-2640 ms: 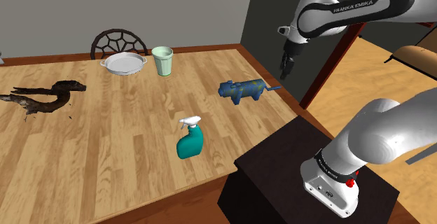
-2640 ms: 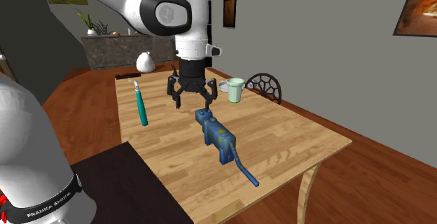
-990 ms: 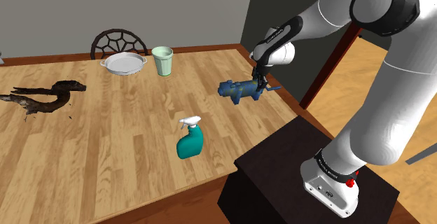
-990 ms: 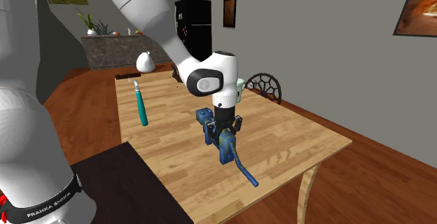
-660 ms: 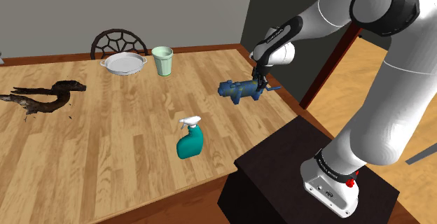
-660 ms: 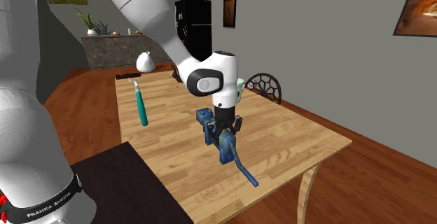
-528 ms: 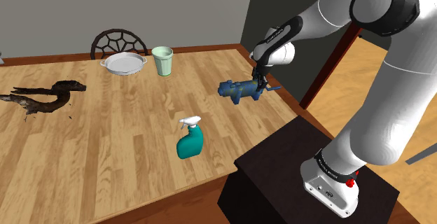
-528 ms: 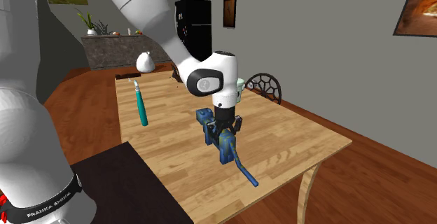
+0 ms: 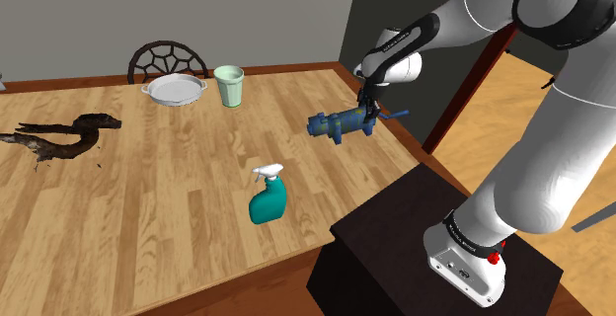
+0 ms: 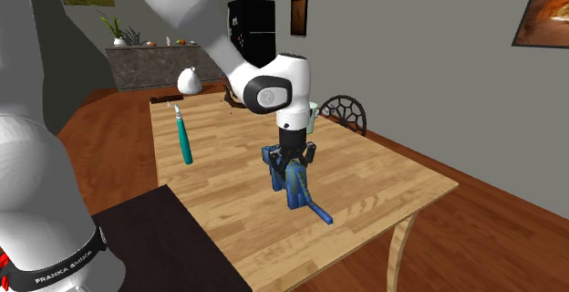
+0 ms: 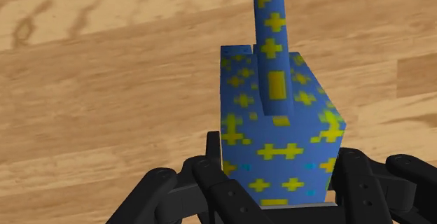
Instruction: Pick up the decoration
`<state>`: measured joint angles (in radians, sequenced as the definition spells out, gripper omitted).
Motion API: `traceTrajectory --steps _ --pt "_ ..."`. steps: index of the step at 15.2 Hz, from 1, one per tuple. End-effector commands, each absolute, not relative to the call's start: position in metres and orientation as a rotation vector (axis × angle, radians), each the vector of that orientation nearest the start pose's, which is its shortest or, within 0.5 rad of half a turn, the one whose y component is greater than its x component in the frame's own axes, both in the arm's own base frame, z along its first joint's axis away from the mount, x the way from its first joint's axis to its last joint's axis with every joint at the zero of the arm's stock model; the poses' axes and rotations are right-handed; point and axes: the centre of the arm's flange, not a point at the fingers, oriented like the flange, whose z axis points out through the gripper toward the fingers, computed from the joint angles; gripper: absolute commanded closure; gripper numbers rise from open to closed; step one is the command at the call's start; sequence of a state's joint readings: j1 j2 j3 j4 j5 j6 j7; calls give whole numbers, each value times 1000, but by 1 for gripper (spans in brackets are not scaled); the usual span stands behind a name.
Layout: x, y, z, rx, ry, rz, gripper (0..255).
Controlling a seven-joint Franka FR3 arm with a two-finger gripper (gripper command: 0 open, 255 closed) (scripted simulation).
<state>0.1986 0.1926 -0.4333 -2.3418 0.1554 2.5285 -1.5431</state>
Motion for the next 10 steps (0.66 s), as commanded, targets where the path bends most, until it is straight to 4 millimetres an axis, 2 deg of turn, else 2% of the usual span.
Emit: traceTrajectory --steps 1,8,10 --pt "502 -123 271 -2608 -1764 -30 255" --pt "502 -123 308 -2608 -1764 -30 255" --pt "502 -123 309 -2608 -1764 -30 255"
